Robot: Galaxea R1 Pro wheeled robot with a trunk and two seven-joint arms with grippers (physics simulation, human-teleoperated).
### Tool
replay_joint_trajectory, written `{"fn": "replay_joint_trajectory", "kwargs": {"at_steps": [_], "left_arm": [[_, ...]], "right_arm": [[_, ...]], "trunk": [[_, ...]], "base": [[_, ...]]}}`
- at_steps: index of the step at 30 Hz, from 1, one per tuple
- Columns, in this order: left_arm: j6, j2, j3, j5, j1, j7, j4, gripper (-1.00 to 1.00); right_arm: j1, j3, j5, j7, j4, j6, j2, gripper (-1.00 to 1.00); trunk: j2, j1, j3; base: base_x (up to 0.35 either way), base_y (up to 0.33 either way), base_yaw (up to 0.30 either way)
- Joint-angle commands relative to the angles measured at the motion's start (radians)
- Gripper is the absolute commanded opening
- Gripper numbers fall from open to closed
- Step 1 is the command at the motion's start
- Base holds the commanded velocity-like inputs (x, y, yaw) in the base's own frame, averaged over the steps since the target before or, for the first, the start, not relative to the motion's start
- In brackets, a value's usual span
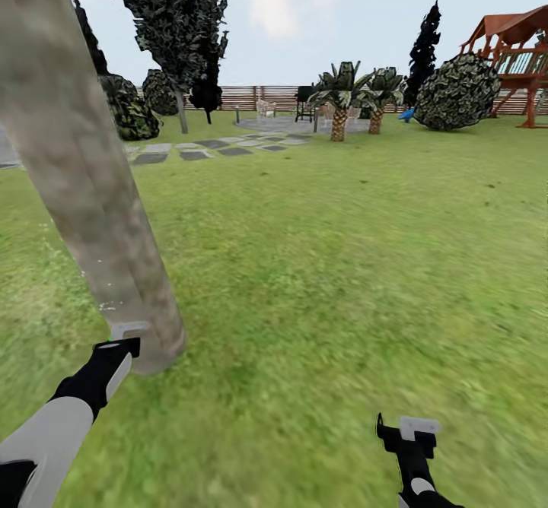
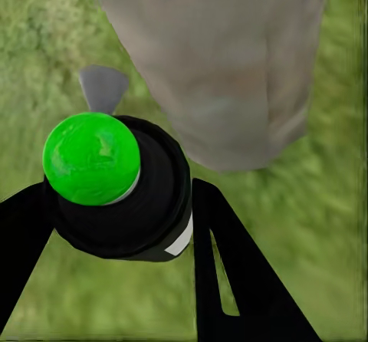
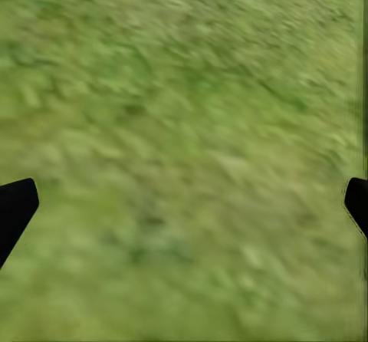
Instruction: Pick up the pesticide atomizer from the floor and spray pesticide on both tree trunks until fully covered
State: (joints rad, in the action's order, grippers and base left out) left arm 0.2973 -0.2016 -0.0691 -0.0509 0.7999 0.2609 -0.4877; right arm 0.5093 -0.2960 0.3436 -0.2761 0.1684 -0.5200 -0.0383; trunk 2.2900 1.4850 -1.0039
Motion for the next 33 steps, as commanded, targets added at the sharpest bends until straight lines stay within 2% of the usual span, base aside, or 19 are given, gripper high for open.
{"fn": "replay_joint_trajectory", "kwargs": {"at_steps": [1,4,11,17,23,26,28,29,30,32,33], "left_arm": [[0.0,0.0,0.0,0.001,0.0,0.0,0.0,-1.0],[0.0,0.0,0.0,0.001,0.0,0.0,0.0,-1.0],[0.0,0.0,0.0,0.001,0.0,-0.001,0.0,-1.0],[0.009,0.001,0.0,-0.003,0.002,-0.006,-0.014,-1.0],[0.02,0.009,0.008,-0.004,0.031,-0.016,-0.047,-1.0],[0.116,0.034,0.009,-0.004,0.065,-0.023,-0.122,-1.0],[0.162,0.045,0.01,0.001,0.087,-0.075,-0.158,-1.0],[0.176,0.04,0.011,0.007,0.103,-0.135,-0.167,-1.0],[0.179,0.034,0.01,0.011,0.118,-0.157,-0.166,-1.0],[0.181,0.011,0.01,0.013,0.136,-0.168,-0.162,-1.0],[0.182,-0.015,0.009,0.012,0.14,-0.172,-0.16,-1.0]], "right_arm": [[0.0,0.0,0.0,0.0,0.0,0.0,0.0,1.0],[0.0,0.0,0.0,0.0,0.0,0.0,0.0,1.0],[0.0,0.0,0.0,0.0,0.0,0.0,0.0,1.0],[0.0,0.0,0.0,0.0,0.0,0.0,0.0,1.0],[0.0,0.0,0.0,0.0,0.0,0.0,-0.002,1.0],[0.0,0.0,0.0,0.0,0.0,0.0,-0.002,1.0],[0.0,0.0,0.0,0.0,0.0,0.0,-0.003,1.0],[0.0,0.0,0.0,-0.001,0.0,0.0,-0.004,1.0],[0.0,0.0,0.0,-0.001,0.0,0.0,-0.005,1.0],[0.0,0.0,0.0,-0.001,0.001,0.0,-0.006,1.0],[0.0,0.0,0.0,-0.002,0.001,0.0,-0.006,1.0]], "trunk": [[0.0,0.0,0.0],[0.0,0.0,0.0],[0.0,0.0,0.0],[0.0,0.0,0.0],[0.0,0.0,0.0],[0.0,0.0,0.0],[0.0,0.0,0.0],[0.0,0.0,0.0],[0.0,0.0,0.0],[0.0,0.0,0.0],[0.0,0.0,0.0]], "base": [[0.001,-0.273,0.0],[0.0,-0.273,0.064],[0.068,-0.254,0.255],[0.008,-0.025,0.278],[0.0,0.0,0.252],[0.0,0.0,0.04],[0.0,0.0,0.007],[0.0,0.0,0.002],[0.0,0.0,0.0],[0.0,0.0,0.0],[0.0,0.0,0.0]]}}
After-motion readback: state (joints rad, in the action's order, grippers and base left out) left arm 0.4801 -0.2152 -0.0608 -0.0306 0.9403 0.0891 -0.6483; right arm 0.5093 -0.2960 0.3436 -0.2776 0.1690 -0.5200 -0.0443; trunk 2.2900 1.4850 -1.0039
